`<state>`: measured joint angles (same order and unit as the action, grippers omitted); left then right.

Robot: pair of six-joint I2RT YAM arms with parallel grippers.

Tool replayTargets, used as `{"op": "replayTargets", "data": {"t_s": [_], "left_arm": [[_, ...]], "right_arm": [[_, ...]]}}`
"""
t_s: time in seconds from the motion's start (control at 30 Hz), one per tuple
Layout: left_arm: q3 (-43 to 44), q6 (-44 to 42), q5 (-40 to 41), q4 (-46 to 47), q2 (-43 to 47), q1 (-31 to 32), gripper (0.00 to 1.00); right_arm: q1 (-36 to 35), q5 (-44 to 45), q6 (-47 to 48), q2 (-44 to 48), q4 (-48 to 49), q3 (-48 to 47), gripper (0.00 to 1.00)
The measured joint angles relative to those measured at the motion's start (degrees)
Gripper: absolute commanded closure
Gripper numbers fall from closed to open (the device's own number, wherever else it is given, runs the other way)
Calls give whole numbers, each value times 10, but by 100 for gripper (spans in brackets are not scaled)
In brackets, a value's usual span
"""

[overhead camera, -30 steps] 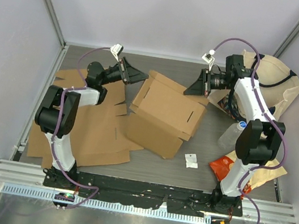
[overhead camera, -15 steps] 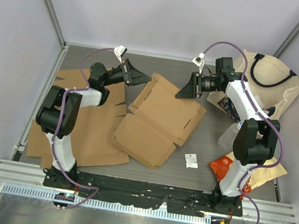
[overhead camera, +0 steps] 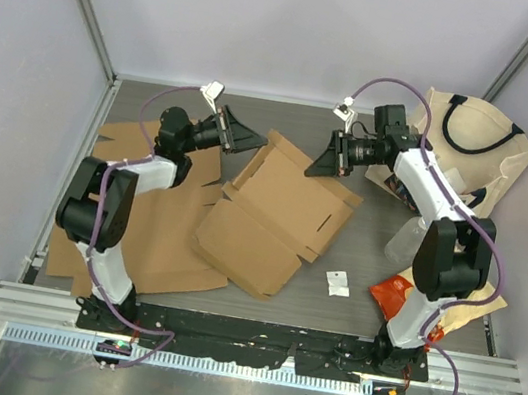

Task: Fold the paper box

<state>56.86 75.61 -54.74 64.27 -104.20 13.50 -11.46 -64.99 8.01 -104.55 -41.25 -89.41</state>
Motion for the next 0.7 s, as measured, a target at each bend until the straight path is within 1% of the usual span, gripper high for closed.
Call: {"op": "replayTargets", "data": {"t_s": [0.03,0.1,0.17,0.23,0.33,0.43,0.53,0.6,0.63,0.7], "left_arm": [[-1,-19,7,-39,12,0,57],[-3,-92,38,-150,59,0,35],[1,-175,88,-273,124,0,25],[15,-248,148,-389,192,1,22],[51,-353,243,-527,296,8,23],[60,-422,321,-589,374,36,23],[59,-485,401,-630,423,122,22],[53,-528,455,-638,436,214,20],[46,-554,480,-637,439,261,18],[28,-601,528,-629,441,340,17]], "right_arm": [[-3,19,-21,11,12,9,99],[-10,60,-74,46,47,39,99],[-12,116,-141,89,78,69,99],[-6,158,-198,120,99,85,99],[4,226,-290,167,133,104,99],[11,280,-374,204,148,115,99],[12,336,-466,237,157,118,99],[8,393,-535,261,145,116,99],[6,419,-558,267,124,106,99],[3,469,-622,273,83,71,99]]}}
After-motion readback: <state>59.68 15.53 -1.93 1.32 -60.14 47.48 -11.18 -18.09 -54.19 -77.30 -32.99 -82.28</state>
